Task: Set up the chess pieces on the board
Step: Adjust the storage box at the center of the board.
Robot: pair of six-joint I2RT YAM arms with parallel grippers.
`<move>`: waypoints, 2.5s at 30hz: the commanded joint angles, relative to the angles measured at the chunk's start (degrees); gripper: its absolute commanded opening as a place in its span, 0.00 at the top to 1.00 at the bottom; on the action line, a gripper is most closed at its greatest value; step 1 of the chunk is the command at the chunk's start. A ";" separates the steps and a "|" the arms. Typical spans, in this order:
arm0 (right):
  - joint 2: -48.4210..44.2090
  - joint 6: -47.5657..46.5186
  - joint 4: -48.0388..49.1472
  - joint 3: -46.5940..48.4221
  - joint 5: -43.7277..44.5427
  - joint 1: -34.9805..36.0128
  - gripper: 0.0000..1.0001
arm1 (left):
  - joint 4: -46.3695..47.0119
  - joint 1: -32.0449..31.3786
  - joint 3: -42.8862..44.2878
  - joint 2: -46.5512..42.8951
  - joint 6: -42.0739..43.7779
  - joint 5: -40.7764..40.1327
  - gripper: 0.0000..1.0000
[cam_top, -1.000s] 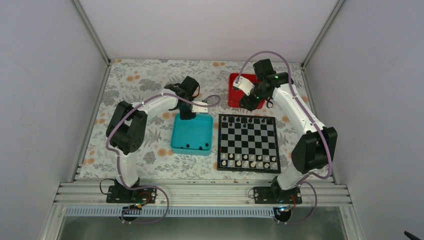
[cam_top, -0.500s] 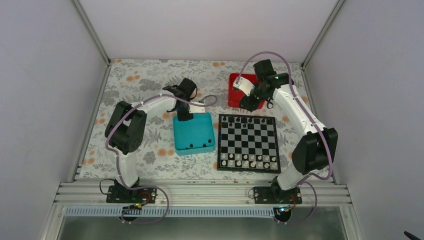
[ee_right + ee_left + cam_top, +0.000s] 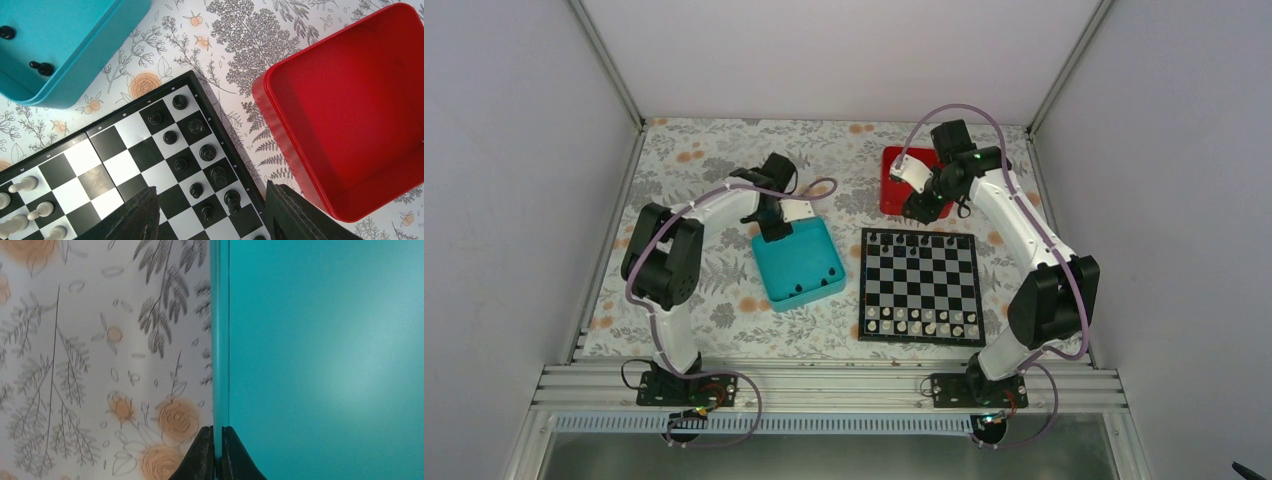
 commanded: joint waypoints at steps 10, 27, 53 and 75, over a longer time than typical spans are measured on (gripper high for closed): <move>-1.90 0.15 0.67 -2.14 -0.33 -0.54 0.44 | -8.69 6.03 -0.68 -1.67 -9.81 0.20 0.98; -2.81 0.58 2.18 -4.25 1.88 -0.60 0.46 | -13.88 9.26 5.14 4.70 -26.42 -0.72 0.98; -1.29 0.28 2.19 -3.40 1.10 -0.65 0.46 | -17.54 6.75 6.48 1.53 -33.38 0.09 0.79; 11.86 0.87 -4.07 13.35 6.59 18.32 0.46 | -21.33 12.54 13.28 -8.19 -26.27 -0.62 0.40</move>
